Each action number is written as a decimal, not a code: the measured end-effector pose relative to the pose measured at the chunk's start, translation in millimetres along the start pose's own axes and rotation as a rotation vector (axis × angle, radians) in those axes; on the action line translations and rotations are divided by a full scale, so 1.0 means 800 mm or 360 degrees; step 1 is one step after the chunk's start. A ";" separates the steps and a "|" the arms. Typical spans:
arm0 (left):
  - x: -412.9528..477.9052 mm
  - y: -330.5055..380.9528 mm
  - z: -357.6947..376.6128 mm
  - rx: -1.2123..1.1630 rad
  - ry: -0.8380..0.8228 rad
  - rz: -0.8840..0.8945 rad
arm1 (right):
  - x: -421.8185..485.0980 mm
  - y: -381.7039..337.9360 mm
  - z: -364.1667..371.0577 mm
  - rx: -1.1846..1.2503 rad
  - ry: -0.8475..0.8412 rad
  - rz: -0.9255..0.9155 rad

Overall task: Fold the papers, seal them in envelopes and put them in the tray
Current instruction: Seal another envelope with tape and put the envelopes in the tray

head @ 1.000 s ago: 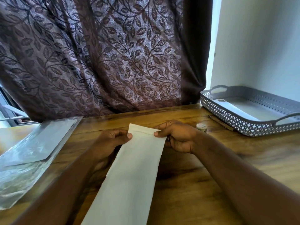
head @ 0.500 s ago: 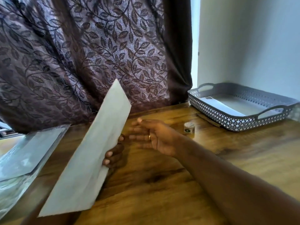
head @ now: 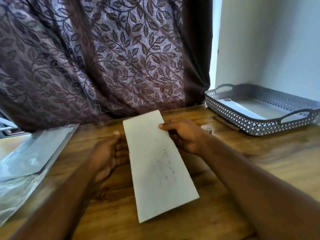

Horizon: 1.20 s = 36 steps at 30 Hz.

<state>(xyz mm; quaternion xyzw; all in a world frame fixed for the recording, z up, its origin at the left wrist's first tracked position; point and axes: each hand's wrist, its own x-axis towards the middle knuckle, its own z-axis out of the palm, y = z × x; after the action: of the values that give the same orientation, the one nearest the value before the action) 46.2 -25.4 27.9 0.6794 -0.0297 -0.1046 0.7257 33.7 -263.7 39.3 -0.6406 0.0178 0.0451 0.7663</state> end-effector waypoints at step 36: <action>0.008 -0.024 -0.002 0.1770 0.0405 0.0965 | -0.018 -0.015 -0.093 -0.1738 0.0843 -0.0822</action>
<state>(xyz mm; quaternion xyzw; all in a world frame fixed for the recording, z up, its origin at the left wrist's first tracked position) 50.4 -26.1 7.9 0.9226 -0.1839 0.2174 0.2604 22.3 -340.0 38.9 -0.9104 0.0261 -0.2968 0.2872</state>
